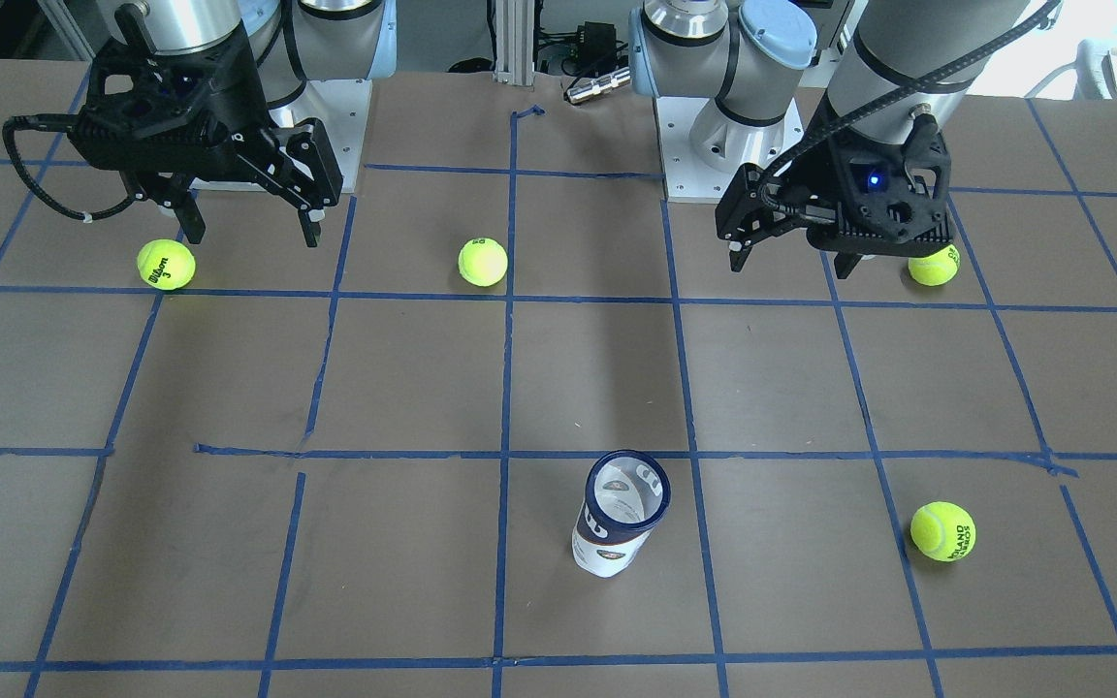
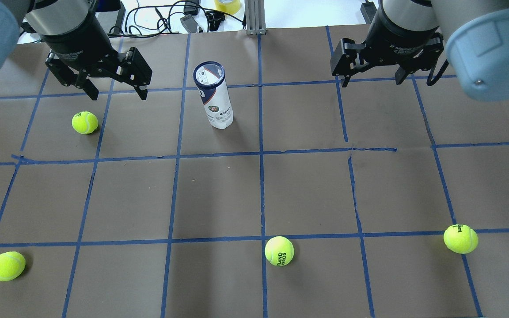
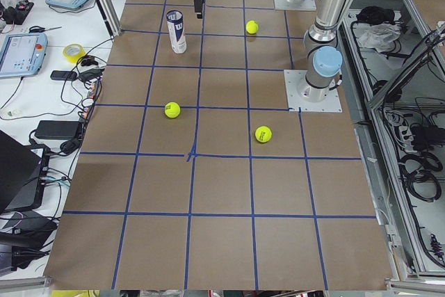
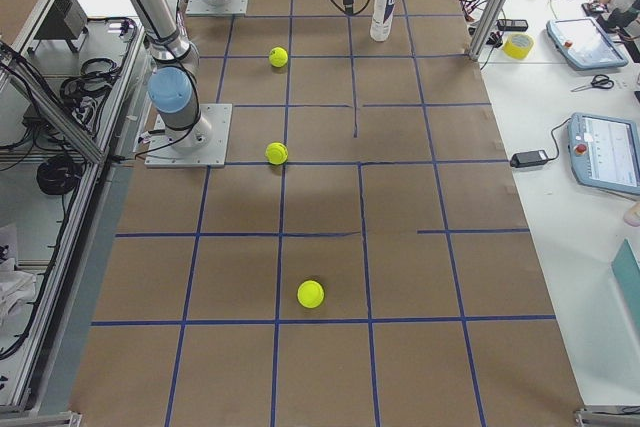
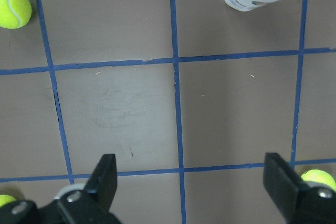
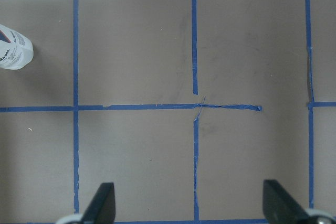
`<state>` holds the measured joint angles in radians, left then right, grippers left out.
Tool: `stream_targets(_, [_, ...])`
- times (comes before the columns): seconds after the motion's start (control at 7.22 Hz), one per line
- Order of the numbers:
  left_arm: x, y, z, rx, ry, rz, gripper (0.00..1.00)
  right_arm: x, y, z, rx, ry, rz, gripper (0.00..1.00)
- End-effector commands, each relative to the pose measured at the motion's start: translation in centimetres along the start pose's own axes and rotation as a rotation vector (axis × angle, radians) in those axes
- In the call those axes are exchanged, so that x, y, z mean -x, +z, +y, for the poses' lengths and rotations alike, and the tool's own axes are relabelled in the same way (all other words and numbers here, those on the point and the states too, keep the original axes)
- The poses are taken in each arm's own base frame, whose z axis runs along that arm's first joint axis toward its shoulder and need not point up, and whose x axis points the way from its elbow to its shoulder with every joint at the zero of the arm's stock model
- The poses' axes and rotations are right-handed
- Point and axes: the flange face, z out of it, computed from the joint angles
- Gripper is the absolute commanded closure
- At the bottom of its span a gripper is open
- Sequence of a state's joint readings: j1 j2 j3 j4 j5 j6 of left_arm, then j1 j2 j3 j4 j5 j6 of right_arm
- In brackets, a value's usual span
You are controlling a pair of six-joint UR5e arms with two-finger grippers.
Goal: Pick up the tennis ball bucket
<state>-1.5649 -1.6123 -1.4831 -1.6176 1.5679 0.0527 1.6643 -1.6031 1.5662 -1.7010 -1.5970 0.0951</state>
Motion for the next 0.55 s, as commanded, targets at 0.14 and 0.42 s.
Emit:
stream_targets(0.14, [0.23,-0.36,0.43,-0.005,-0.004,-0.002,0.0,0.16,-0.02,0.04,-0.001,-0.003,-0.002,0.0])
stream_targets(0.42, [0.35,-0.31,0.4,-0.005,-0.005,0.003,0.0,0.17,-0.04,0.02,-0.003,-0.003,-0.002,0.0])
